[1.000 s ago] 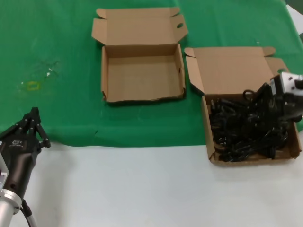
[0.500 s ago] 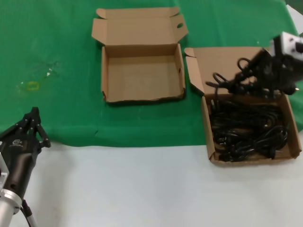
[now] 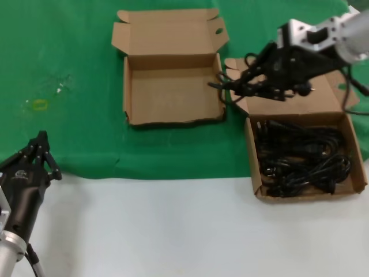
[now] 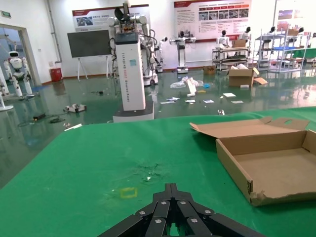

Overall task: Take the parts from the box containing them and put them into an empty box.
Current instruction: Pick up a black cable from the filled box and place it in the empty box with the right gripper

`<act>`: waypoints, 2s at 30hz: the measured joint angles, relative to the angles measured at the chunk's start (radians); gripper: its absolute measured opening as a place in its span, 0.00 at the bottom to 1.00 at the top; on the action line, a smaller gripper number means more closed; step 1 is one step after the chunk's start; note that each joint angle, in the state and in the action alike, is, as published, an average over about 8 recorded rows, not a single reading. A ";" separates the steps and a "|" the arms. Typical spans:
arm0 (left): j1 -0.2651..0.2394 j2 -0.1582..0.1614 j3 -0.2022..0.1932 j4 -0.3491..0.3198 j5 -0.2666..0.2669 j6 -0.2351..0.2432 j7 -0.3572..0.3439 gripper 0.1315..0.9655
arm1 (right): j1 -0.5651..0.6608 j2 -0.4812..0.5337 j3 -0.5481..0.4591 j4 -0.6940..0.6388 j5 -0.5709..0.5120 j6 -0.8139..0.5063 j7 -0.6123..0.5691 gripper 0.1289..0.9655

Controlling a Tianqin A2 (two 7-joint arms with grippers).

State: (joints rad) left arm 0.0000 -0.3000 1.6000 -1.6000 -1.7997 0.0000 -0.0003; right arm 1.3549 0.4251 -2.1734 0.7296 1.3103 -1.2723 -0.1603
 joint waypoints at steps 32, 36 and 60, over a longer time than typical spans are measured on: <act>0.000 0.000 0.000 0.000 0.000 0.000 0.000 0.01 | 0.184 -0.422 -0.102 -0.642 0.156 0.323 -0.334 0.09; 0.000 0.000 0.000 0.000 0.000 0.000 0.000 0.01 | 0.164 -0.424 -0.222 -0.615 0.275 0.363 -0.319 0.09; 0.000 0.000 0.000 0.000 0.000 0.000 0.000 0.01 | 0.087 -0.425 -0.577 -0.522 0.630 0.573 -0.293 0.09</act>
State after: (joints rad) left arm 0.0000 -0.3000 1.6000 -1.6000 -1.7997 0.0000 -0.0003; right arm 1.4419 0.0000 -2.7508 0.2075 1.9403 -0.6993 -0.4538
